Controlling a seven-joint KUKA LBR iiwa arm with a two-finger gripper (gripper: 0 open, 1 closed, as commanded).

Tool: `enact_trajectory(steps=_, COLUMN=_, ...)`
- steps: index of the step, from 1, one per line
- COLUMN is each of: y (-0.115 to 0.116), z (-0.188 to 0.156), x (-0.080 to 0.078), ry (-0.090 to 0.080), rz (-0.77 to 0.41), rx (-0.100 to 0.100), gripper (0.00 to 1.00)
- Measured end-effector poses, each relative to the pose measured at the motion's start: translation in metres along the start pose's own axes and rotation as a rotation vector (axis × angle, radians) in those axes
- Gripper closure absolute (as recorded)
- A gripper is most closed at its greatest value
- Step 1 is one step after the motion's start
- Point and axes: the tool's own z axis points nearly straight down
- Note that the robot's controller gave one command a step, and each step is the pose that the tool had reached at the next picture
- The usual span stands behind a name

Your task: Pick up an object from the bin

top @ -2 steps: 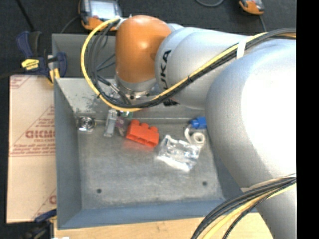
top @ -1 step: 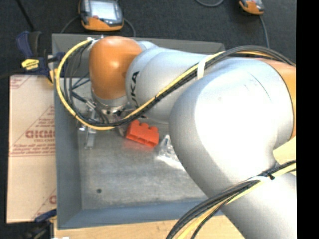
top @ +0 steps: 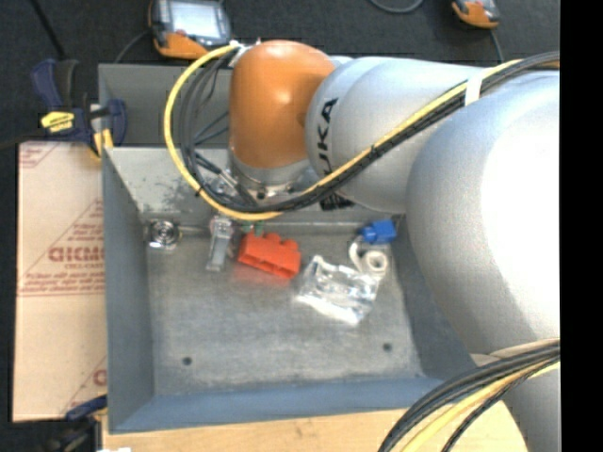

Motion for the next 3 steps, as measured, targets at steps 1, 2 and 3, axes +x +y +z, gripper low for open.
enact_trajectory(steps=1, y=0.02, z=0.07, x=-0.013, ry=0.008, rz=-0.024, rx=0.004, gripper=0.0)
enact_trajectory(steps=2, y=0.026, z=0.023, x=-0.006, ry=0.002, rz=0.038, rx=-0.003, gripper=0.0)
enact_trajectory(steps=3, y=0.036, z=0.082, x=-0.013, ry=0.01, rz=0.082, rx=0.002, gripper=0.0)
